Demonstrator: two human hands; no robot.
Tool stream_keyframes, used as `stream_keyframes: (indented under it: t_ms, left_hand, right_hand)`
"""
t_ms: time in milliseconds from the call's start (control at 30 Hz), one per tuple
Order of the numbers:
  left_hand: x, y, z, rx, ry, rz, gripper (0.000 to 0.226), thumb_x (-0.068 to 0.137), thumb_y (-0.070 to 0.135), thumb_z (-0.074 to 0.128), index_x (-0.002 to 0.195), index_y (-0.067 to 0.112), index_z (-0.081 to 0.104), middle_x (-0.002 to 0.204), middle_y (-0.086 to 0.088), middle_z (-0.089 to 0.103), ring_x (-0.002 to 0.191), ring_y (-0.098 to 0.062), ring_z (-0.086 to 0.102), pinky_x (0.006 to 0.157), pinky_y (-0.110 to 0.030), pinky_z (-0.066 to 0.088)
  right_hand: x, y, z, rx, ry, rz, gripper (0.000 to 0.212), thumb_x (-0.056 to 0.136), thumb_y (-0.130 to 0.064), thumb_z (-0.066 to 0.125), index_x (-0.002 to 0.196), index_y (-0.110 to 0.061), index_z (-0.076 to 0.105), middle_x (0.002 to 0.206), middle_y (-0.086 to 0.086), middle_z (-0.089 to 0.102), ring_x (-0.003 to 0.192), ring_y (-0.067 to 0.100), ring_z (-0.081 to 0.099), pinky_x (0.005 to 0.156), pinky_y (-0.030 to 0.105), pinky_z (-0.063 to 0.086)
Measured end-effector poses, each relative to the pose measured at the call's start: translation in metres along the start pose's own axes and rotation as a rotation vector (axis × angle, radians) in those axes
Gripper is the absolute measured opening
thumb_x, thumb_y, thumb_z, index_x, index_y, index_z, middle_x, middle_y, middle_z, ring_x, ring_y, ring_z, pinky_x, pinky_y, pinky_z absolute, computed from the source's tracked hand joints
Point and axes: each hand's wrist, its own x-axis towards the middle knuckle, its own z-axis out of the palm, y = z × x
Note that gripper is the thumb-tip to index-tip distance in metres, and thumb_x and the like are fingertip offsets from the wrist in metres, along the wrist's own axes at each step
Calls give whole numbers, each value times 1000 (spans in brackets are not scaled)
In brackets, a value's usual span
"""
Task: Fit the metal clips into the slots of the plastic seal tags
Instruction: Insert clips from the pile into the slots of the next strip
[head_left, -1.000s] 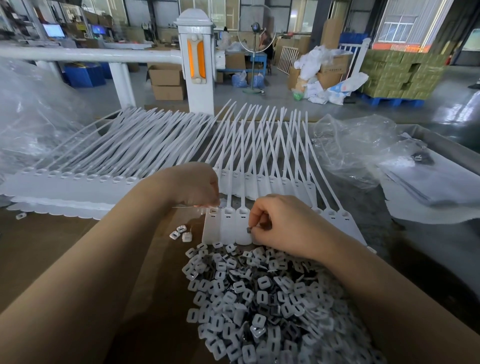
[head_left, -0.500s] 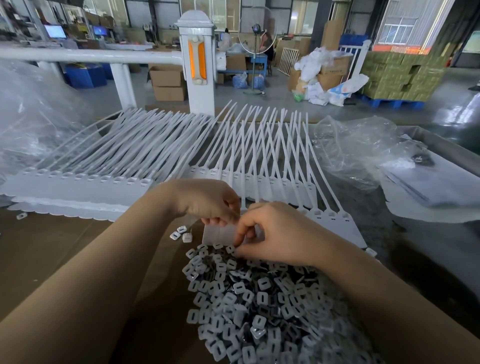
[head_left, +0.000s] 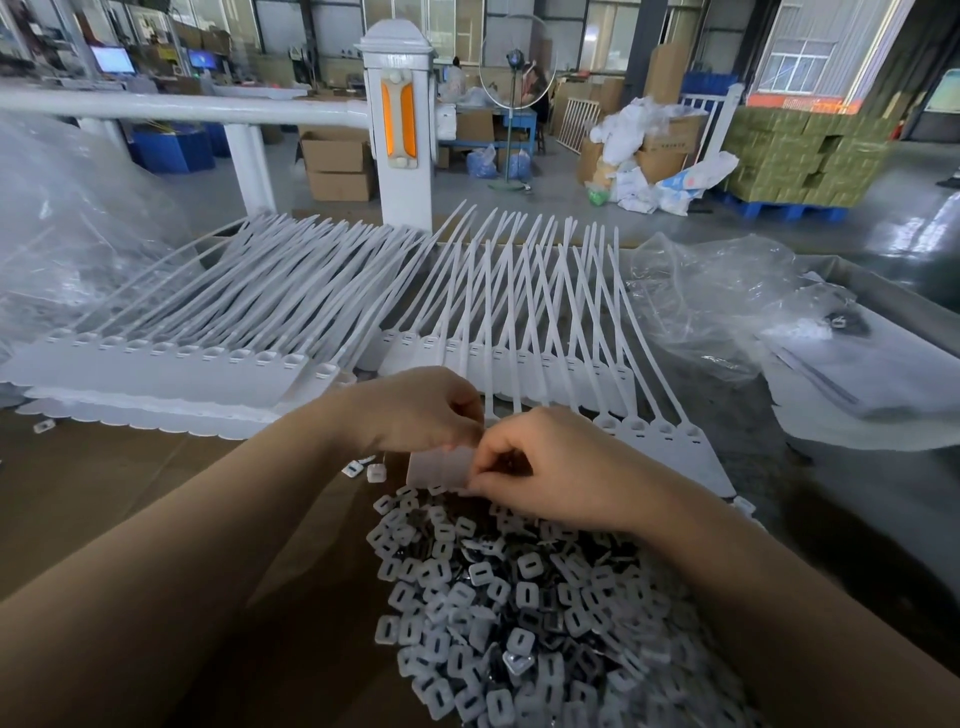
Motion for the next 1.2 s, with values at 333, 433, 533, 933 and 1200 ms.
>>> stream_keyframes:
  t_ms: [333,433,533,933,1200]
  left_hand:
    - [-7,-4,-2,-218,161,18,11,93,31,64,88,22,68,67,11,69,57,3,56,57,-14,41]
    - [-10,-5,-5,-478,104,-1,7,94,19,63,91,14,67,68,6,68,56,-3,55,50,-16,40]
    - [-12,-6,-6,-546,83,42,2,91,13,67,92,11,67,73,3,70,61,-6,61,53,-18,45]
    - [-13,0,8,-242,392,425,12,81,7,79,91,11,73,83,1,74,75,-15,69,71,-27,56]
    - [-13,2,9,-47,478,500,4,86,12,76,90,13,75,81,7,72,71,-11,66,67,-29,54]
  right_hand:
    - [-3,2,-5,183,205,78,9,93,-27,66,86,-32,70,75,-13,72,61,0,66,56,18,54]
    - [-3,2,-10,288,277,127,9,93,-25,66,90,-30,73,78,-17,73,69,1,68,60,16,53]
    - [-4,2,-13,431,347,169,13,91,-17,67,89,-29,74,78,-14,74,68,2,66,57,13,47]
    - [-2,6,-15,625,399,300,14,85,-8,70,94,-18,64,76,-4,76,58,-4,59,60,23,50]
    - [-2,7,-16,642,411,291,9,91,-8,63,93,-15,69,75,0,75,60,1,59,62,26,51]
